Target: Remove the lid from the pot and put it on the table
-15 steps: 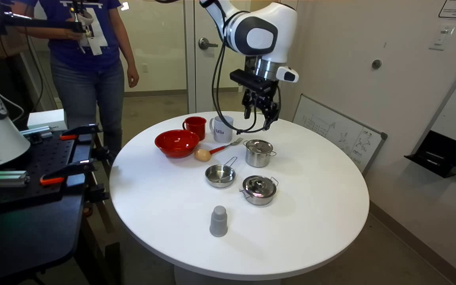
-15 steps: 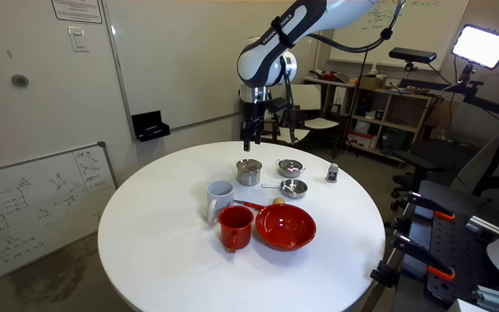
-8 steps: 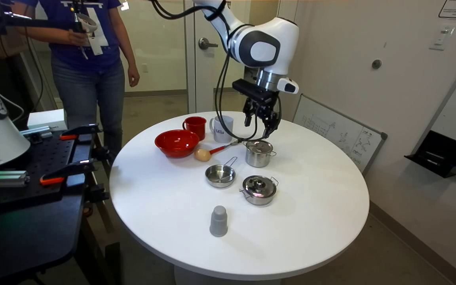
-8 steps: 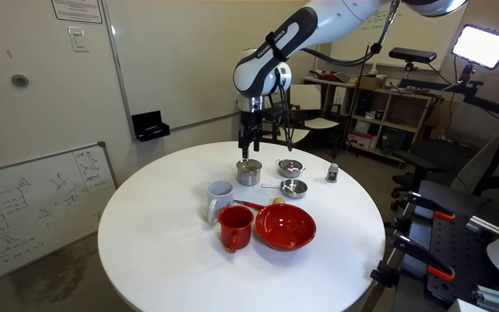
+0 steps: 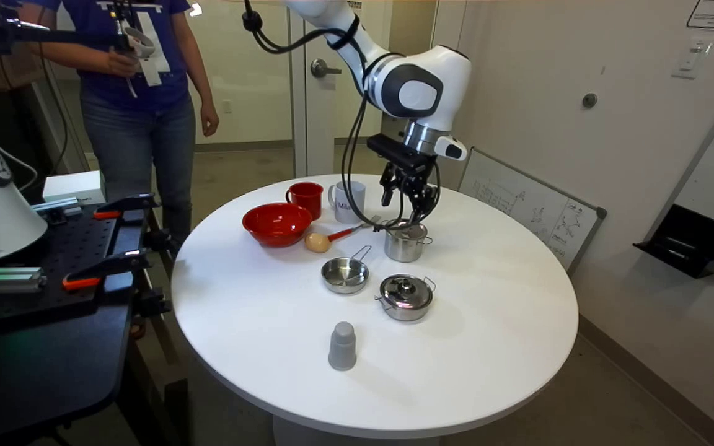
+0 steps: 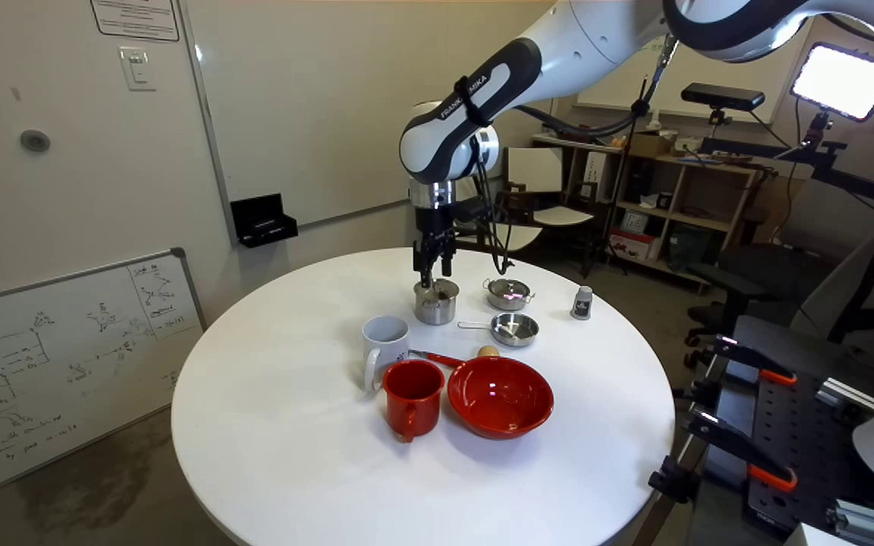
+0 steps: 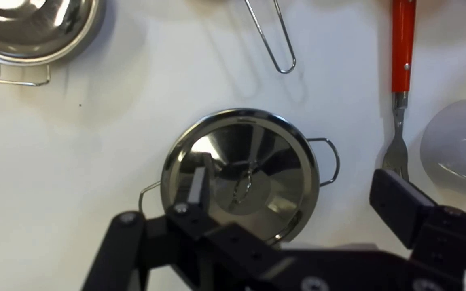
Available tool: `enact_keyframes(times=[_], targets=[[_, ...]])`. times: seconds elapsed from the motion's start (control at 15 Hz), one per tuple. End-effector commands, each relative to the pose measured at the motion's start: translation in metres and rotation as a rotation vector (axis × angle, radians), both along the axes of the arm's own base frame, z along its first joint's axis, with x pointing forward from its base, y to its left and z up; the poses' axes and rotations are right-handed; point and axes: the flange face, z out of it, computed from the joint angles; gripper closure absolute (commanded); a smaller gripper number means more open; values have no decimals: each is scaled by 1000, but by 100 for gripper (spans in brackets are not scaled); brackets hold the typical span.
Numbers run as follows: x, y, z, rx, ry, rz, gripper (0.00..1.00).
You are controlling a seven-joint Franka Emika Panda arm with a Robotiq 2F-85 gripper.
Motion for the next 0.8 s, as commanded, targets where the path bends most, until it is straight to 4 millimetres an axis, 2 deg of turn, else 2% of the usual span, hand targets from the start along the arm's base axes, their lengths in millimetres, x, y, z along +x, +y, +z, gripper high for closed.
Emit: enact_keyframes(times=[0.0, 0.2, 0.27, 0.4, 0.53, 0.73], targets=[[12, 1, -5, -27, 17, -22, 0], [15, -5, -6, -42, 22, -39, 1], [16, -8, -7, -48, 23, -46, 5], [17, -12, -8, -55, 26, -57, 29], [17, -16, -9, -60, 30, -65, 35], [17, -19, -11, -62, 34, -73, 59]])
